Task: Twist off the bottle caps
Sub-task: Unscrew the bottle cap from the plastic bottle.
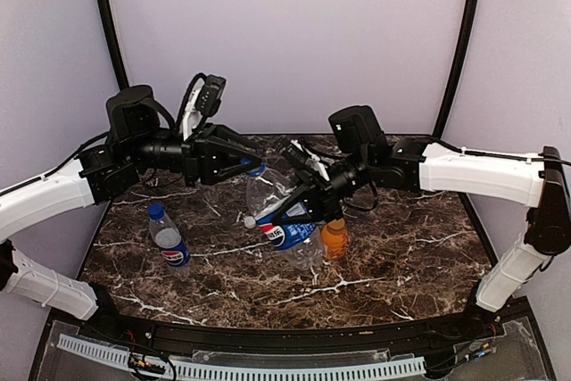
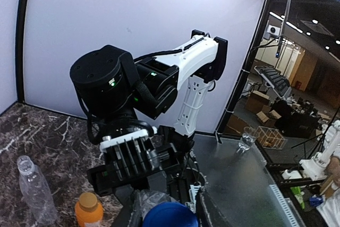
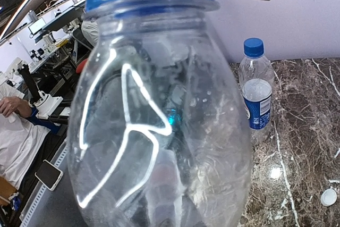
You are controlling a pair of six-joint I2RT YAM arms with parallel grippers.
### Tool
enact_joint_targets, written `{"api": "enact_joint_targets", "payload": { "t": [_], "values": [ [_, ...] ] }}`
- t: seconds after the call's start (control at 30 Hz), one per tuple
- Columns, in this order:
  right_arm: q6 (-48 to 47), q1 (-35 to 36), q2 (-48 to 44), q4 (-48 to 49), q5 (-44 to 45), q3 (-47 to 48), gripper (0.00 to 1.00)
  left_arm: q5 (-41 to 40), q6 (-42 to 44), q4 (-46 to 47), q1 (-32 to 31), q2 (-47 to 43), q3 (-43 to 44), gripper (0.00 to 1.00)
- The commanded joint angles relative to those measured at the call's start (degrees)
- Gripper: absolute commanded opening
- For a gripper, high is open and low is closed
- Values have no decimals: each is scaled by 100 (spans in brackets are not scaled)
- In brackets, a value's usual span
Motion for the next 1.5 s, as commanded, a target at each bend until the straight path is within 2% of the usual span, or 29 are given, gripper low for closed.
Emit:
{"api": "enact_joint_targets", "payload": {
  "t": [0.0,0.03,0.1,0.23,0.37,0.5,0.57,0.7,1.1,1.23,1.33,1.47],
  "values": [
    [84,-28,1,70,595,163,3,-218,-109,171,10,-37,-24,25],
    [111,-28,-22,44,846,165,3,-328,-216,150,10,-37,-13,20],
    [193,-28,-82,29,1523,168,3,-1058,-428,50,-9,-37,18,12],
    [404,-30,-226,150,2636,137,4,-2634,-935,-368,-99,-37,144,6],
    [593,-20,-317,364,3565,34,4,-3524,-1335,-506,-223,15,207,4],
    [730,-10,-416,620,3973,-139,5,-3896,-1535,-665,-310,157,320,9],
    [730,-12,-484,752,3974,-242,5,-3910,-1567,-628,-309,187,319,15],
    [547,-26,-559,879,3404,-380,8,-3795,-1409,-407,-308,105,247,31],
    [304,-76,-534,902,2056,-490,7,-2997,-347,-363,-290,-383,124,76],
    [178,-90,-476,753,1165,-415,7,-2223,81,-410,-282,-516,116,81],
    [98,-89,-384,613,408,-288,8,-1368,389,-467,-272,-543,141,82],
    [68,-89,-226,490,-306,-110,9,-681,546,-334,-259,-536,122,80]
  ]
}}
